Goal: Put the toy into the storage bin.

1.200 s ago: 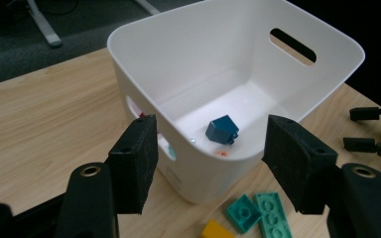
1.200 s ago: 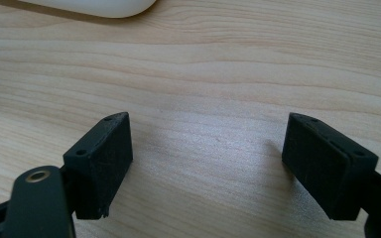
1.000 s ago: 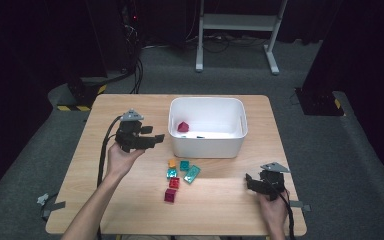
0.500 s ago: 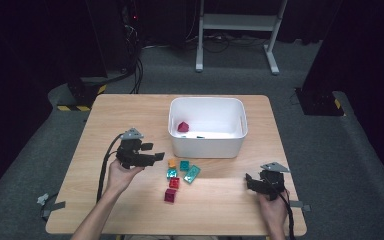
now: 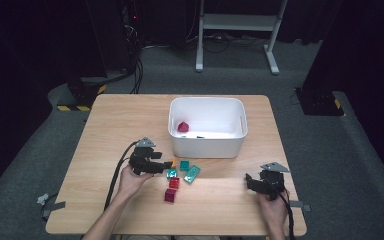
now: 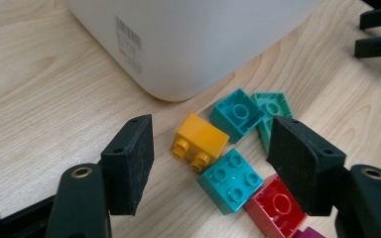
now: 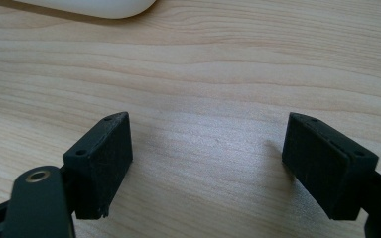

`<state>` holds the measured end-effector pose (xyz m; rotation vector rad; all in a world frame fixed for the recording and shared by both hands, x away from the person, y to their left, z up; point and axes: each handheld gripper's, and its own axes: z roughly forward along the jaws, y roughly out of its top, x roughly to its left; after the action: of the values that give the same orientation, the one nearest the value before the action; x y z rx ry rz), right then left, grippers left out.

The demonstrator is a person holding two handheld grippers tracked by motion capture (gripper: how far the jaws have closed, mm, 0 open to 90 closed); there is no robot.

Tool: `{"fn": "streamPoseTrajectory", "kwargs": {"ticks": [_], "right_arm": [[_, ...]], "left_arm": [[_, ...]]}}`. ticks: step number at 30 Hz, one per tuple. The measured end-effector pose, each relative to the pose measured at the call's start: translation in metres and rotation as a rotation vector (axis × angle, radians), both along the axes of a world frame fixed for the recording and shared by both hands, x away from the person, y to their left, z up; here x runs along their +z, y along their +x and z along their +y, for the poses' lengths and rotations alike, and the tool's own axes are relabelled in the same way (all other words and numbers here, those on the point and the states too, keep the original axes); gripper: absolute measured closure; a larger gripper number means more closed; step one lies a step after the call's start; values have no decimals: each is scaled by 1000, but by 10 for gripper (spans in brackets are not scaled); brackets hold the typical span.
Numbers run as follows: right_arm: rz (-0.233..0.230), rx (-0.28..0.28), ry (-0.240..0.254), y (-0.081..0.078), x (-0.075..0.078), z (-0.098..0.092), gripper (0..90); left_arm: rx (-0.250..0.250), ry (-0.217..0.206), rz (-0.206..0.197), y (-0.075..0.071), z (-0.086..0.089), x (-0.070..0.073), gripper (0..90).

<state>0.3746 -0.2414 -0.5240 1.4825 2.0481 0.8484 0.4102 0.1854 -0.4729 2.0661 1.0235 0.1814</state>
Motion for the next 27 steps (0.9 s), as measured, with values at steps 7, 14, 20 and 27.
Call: {"fn": "streamPoseTrajectory", "kwargs": {"ticks": [7,14,20,27], "right_arm": [[0,0,0,0,0,0,195],[0,0,0,0,0,0,196],[0,0,0,0,0,0,195],[0,0,0,0,0,0,195]], "left_arm": [[23,10,-3,6,-5,-11,361],[25,17,3,10,-11,-20,379],[16,42,3,13,-17,-24,388],[26,36,10,17,-18,-30,411]]}}
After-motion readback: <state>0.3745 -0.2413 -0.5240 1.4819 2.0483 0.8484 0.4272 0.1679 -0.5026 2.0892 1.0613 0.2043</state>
